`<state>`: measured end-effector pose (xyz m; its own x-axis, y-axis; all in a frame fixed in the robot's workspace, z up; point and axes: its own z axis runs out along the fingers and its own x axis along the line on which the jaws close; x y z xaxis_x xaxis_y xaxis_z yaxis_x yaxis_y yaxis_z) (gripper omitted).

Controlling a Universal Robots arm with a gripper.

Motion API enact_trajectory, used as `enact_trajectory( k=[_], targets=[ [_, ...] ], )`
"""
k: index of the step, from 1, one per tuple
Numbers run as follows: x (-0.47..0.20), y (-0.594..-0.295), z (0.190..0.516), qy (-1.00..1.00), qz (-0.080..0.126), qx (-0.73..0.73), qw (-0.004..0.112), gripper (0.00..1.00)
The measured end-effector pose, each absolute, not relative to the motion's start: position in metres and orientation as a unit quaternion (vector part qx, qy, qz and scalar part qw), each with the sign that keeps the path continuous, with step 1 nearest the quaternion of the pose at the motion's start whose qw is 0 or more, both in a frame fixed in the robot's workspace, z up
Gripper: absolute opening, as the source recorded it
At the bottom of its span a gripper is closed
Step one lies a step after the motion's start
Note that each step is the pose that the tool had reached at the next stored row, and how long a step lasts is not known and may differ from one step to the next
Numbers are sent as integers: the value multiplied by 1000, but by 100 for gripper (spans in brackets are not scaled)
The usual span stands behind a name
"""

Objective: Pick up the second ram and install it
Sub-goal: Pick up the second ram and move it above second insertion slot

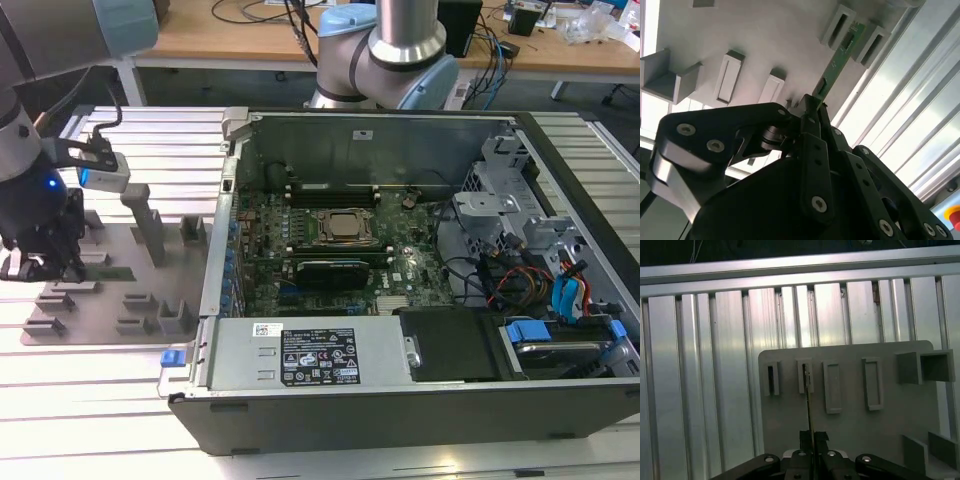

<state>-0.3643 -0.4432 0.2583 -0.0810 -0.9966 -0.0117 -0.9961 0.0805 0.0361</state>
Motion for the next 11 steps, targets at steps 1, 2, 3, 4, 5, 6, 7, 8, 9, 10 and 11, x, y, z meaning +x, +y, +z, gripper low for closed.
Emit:
enact_trajectory(
  k=[1, 2, 3, 4, 5, 6, 7, 8, 9, 10, 11],
  targets=[
    [-364, -443, 260, -735, -17, 678, 8, 14],
    [-364, -443, 263, -735, -17, 678, 8, 14],
    [-364, -443, 265, -735, -17, 678, 8, 14],
    [-364, -443, 269, -735, -17, 678, 8, 14],
    [-364, -443, 273, -735, -17, 678, 8, 14],
    [-364, -443, 276, -735, -17, 678, 8, 14],
    [-364, -443, 279, -735, -17, 678, 8, 14],
    [-364, -443, 281, -735, -17, 678, 8, 14],
    [-364, -443, 286, -735, -17, 678, 8, 14],
    [-364, -443, 292, -735, -17, 678, 8, 14],
    [-364, -443, 295, -735, -17, 678, 8, 14]
  ],
)
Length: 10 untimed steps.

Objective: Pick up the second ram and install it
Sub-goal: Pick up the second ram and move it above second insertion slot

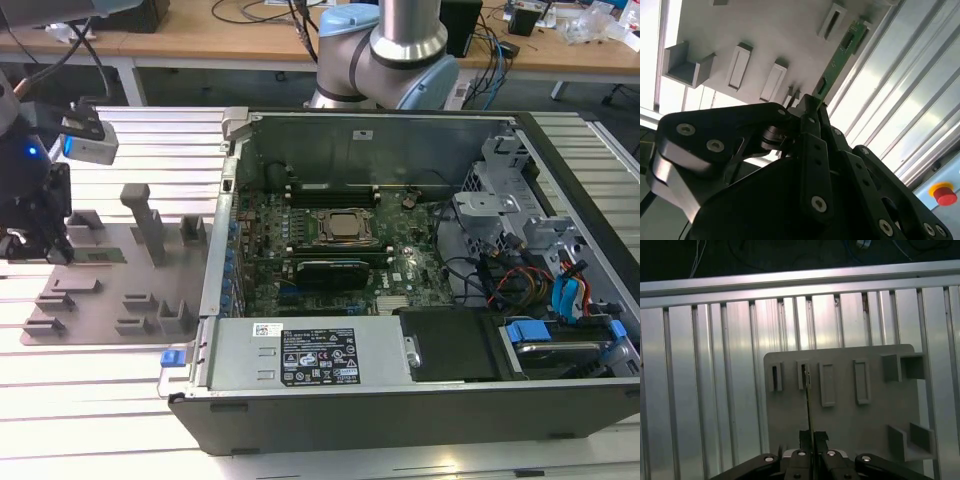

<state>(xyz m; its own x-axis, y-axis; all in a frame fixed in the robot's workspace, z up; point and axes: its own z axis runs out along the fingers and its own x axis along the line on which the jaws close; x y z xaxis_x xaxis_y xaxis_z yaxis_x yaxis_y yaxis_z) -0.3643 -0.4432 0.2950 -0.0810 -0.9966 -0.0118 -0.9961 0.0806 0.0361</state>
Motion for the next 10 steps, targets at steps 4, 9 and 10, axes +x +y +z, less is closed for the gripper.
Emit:
enact_trajectory(
  k=[4, 9, 10],
  targets=[
    [-364, -443, 308, -735, -17, 678, 8, 14],
    [-364, -443, 321, -735, -17, 678, 8, 14],
    [-364, -443, 323, -735, -17, 678, 8, 14]
  ],
)
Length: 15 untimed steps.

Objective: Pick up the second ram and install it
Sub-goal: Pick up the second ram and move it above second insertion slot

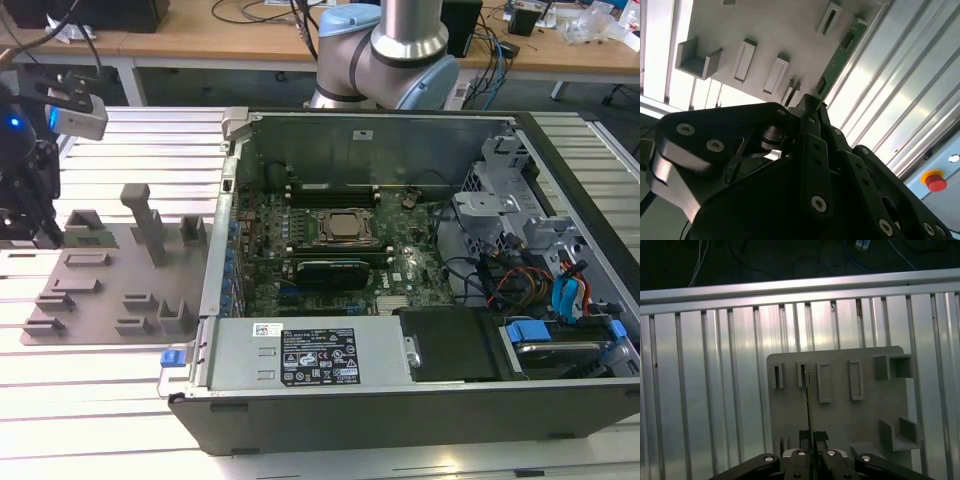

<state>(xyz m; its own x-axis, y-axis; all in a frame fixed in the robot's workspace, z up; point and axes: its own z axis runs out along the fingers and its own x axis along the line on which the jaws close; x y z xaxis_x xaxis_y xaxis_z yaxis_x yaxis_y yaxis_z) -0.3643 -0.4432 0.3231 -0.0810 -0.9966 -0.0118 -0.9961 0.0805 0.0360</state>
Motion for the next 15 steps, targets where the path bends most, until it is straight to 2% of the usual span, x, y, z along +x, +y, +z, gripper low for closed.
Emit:
enact_trajectory(
  k=[15],
  targets=[
    [-364, -443, 371, -735, -17, 678, 8, 14]
  ],
)
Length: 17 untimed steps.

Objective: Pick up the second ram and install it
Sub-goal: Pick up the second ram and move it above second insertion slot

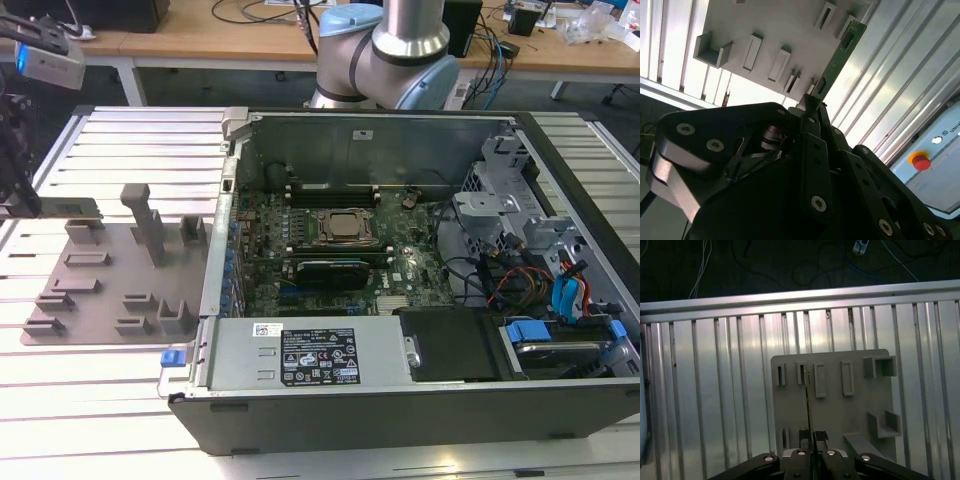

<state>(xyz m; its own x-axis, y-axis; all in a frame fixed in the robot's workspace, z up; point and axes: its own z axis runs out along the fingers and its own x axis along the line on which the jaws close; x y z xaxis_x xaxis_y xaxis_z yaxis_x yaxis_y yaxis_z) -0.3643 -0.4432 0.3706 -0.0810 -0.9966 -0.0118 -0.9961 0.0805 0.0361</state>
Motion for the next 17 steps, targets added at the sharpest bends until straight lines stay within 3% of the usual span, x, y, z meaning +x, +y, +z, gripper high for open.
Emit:
enact_trajectory(
  k=[17],
  targets=[
    [-364, -443, 428, -735, -17, 678, 8, 14]
  ],
)
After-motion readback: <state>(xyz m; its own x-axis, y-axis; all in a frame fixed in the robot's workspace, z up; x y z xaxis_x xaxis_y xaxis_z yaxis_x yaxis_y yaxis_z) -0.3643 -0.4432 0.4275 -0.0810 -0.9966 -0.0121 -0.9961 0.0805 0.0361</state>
